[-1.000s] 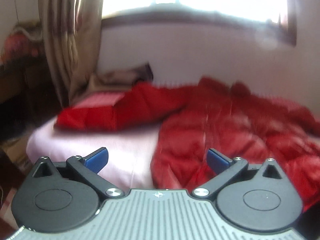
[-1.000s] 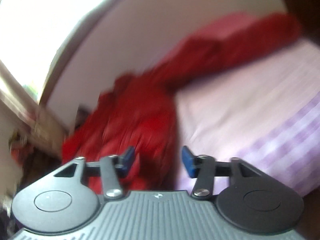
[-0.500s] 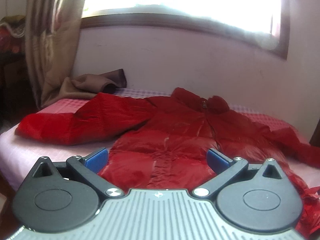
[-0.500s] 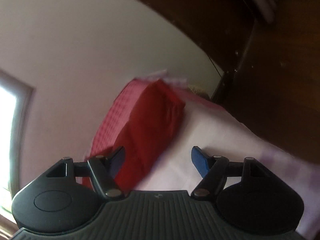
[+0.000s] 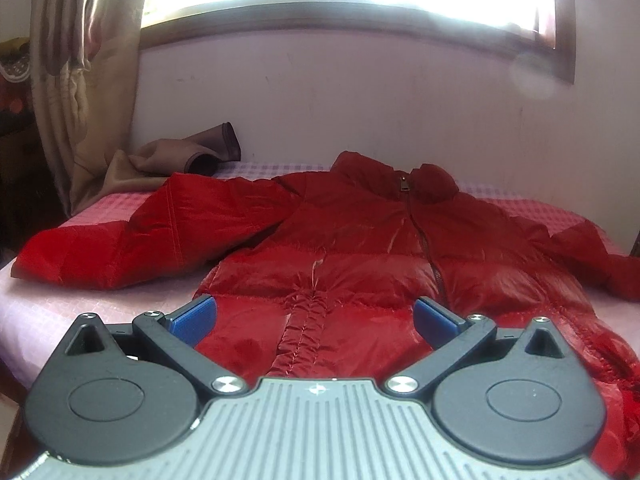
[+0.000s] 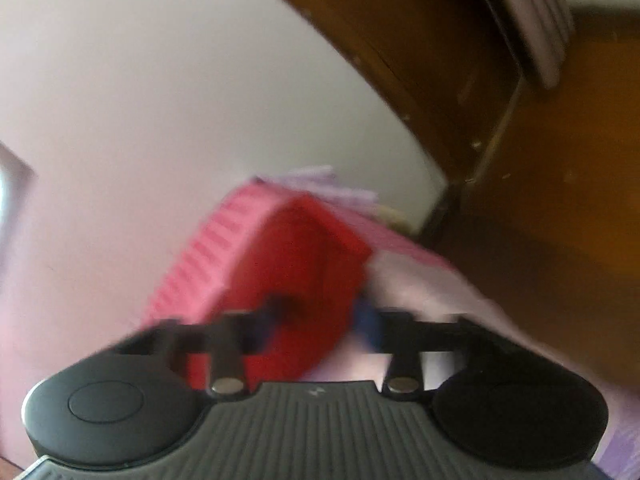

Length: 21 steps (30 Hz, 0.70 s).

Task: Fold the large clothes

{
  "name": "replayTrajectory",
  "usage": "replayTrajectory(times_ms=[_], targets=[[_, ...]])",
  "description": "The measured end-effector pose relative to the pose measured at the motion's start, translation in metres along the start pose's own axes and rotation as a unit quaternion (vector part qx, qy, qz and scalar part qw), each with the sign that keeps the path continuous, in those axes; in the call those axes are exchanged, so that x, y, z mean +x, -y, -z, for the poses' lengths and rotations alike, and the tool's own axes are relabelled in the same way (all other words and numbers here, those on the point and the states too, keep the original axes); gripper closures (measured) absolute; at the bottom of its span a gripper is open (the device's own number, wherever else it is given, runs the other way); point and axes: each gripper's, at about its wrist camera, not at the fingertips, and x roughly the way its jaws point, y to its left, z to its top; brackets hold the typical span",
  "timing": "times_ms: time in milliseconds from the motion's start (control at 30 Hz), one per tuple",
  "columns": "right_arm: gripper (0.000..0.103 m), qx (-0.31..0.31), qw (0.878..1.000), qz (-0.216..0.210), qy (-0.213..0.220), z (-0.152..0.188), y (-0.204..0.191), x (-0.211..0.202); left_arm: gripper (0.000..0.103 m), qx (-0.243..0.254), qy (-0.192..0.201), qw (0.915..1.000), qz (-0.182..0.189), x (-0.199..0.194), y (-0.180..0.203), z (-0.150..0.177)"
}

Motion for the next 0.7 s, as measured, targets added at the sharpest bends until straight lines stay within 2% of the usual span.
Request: replayTrajectory(times_ms=[33, 100, 233, 367, 567, 700], targets=[[0.095, 0.000, 1.000, 0.003, -0.001, -0.003, -0.003, 0.000, 0.000, -0.001, 0.000, 1.0000, -0.001, 0.000, -0.001, -0.001], [0.097, -0.009, 1.000, -0.011, 0.016, -0.009, -0.015, -0.008, 0.000, -0.006, 0.003, 1.0000, 0.000, -0.002, -0.005, -0.002], [0.097, -0.034, 0.993, -0.092, 0.069, -0.018, -0.065, -0.042, 0.000, -0.015, 0.012, 0.9998, 0.002, -0.008, -0.013, -0.006], [0.097, -0.071, 0.981, -0.159, 0.086, -0.017, -0.135, -0.073, 0.000, -0.020, 0.022, 0.9995, 0.005, -0.017, -0.024, -0.010], [0.097, -0.124, 0.955, -0.260, 0.064, 0.020, -0.244, -0.093, 0.000, -0.033, 0.032, 0.9989, 0.008, -0.029, -0.040, -0.008], [0.098, -0.148, 0.937, -0.315, 0.019, 0.071, -0.307, -0.085, 0.000, -0.037, 0.033, 0.9988, 0.007, -0.033, -0.050, -0.007]])
